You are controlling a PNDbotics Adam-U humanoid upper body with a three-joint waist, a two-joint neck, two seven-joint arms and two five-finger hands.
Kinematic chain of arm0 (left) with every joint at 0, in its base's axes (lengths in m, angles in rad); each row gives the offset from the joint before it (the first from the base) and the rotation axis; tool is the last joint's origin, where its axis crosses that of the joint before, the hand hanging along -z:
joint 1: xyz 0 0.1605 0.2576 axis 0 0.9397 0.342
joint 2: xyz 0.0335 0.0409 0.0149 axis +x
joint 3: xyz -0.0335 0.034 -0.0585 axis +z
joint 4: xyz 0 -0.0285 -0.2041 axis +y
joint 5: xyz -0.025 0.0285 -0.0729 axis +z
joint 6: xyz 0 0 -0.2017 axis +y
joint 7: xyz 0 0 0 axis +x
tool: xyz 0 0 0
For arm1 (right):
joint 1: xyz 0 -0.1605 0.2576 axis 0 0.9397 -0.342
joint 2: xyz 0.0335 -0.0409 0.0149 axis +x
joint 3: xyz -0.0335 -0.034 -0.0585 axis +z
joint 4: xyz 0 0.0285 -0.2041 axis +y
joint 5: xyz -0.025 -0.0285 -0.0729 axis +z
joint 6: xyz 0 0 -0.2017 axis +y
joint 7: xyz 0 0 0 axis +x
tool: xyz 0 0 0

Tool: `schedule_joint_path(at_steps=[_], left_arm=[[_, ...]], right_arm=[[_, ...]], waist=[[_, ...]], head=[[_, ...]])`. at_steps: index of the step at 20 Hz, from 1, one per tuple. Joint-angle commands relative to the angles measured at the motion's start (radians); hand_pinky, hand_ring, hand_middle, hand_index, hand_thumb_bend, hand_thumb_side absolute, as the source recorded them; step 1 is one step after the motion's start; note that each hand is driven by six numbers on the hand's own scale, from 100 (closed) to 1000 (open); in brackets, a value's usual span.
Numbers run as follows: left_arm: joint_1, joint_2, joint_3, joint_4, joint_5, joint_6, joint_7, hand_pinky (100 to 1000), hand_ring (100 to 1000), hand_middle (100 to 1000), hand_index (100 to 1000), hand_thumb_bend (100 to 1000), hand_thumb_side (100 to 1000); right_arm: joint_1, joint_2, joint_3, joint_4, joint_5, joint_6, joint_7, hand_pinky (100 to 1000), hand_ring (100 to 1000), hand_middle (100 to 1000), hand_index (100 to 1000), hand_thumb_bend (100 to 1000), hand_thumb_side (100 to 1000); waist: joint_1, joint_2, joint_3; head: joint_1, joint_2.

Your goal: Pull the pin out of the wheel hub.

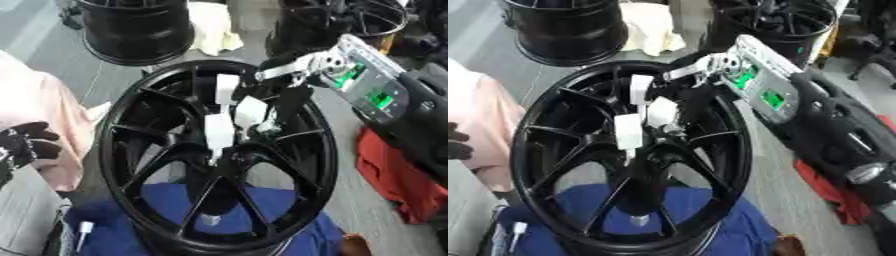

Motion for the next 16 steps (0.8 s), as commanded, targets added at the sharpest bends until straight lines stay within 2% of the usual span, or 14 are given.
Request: schedule_joint_path(at_steps=[1, 9, 12, 16], left_arm=[[-0.014, 0.015, -0.004, -0.022, 0.004, 0.000, -0.001, 789, 746, 736, 894, 100, 741], [-0.014, 0.015, -0.004, -0.022, 0.004, 0.001, -0.001, 789, 746, 735, 893, 100, 742], [-0.014, 0.014, -0.003, -0.022, 0.002, 0.001, -0.001, 789, 746, 735, 893, 100, 742], [-0.013, 0.014, -0.002, -0.023, 0.001, 0.001, -0.001, 789, 746, 735, 894, 100, 742]], right_arm=[[-0.017, -0.003, -0.014, 0.009, 0.012, -0.006, 0.001, 838, 848, 796, 908, 364, 356], [-0.018, 0.007, -0.020, 0.019, 0.028, -0.007, 0.001, 776, 784, 758, 861, 311, 321], [-0.020, 0.007, -0.023, 0.012, 0.041, -0.007, 0.001, 725, 730, 726, 832, 280, 290], [-0.021, 0.005, -0.027, -0.005, 0.048, -0.005, 0.001, 629, 615, 640, 755, 168, 187]], waist=[[0.007, -0.010, 0.002], [0.007, -0.008, 0.003], [0.007, -0.008, 0.003], [0.006, -0.008, 0.003]], head=[[-0.003, 0.001], [-0.004, 0.001], [-0.004, 0.001], [-0.004, 0.000]])
